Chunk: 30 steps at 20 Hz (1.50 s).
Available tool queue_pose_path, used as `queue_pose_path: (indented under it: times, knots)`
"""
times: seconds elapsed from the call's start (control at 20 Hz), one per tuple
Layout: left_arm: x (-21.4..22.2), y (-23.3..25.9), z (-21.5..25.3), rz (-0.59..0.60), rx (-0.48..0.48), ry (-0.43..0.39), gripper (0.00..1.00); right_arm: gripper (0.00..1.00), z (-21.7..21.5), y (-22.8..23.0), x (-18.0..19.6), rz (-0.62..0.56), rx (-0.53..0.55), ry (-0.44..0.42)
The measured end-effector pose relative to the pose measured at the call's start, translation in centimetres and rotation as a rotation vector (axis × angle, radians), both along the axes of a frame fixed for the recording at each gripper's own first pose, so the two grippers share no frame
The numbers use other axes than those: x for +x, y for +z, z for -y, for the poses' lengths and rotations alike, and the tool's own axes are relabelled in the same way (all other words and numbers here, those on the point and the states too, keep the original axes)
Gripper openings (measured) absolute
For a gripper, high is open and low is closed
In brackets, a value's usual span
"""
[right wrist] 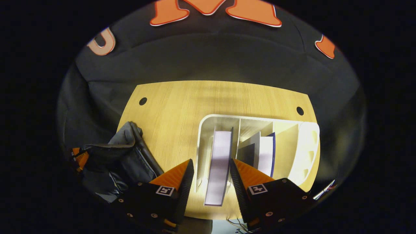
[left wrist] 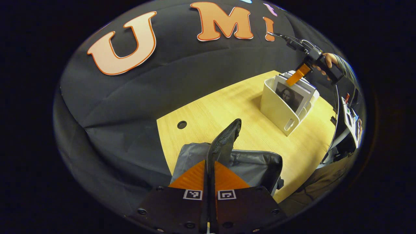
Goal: Open the schoolbag, grab two books from the bookshelf and put them into the schoolbag.
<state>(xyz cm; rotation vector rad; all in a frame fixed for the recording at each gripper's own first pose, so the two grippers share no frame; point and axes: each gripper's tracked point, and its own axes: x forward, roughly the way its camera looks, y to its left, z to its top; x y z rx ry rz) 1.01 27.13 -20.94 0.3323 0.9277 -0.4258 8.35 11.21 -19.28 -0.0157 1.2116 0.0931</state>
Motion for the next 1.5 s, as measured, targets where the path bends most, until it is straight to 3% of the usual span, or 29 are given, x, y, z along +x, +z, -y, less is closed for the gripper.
queue_pose_path:
  times: [0.15, 0.25, 0.3, 0.35, 0.9, 1.05, 1.5]
  knots:
    - [-0.4, 0.0, 0.3, -0.001, -0.004, 0.008, 0.03, 0.54, 0.9, -1.5, -0.4, -0.061, -0.020, -0.050]
    - [-0.6, -0.1, 0.3, -0.001, 0.001, 0.017, 0.03, 0.38, 0.4, -1.6, -0.9, -0.089, 0.019, -0.091]
    - [-0.7, 0.0, 0.5, 0.000, 0.001, 0.016, 0.03, 0.36, 0.5, -1.7, -0.9, -0.095, 0.020, -0.096]
    - [-0.8, -0.1, 0.7, -0.001, 0.001, 0.014, 0.00, 0.35, 0.5, -1.4, -1.1, -0.096, 0.025, -0.107]
    - [-2.0, -0.2, 1.0, -0.004, -0.005, 0.037, 0.03, 0.31, 1.5, 7.0, -2.5, -0.009, 0.186, -0.131]
    - [-2.0, -0.2, 1.0, 0.000, 0.002, 0.051, 0.00, 0.31, 2.4, 9.7, -4.3, 0.036, 0.214, -0.129]
    - [-2.5, -0.3, 1.6, 0.007, -0.016, 0.085, 0.03, 0.29, 2.7, 14.0, -8.2, 0.147, 0.313, -0.136]
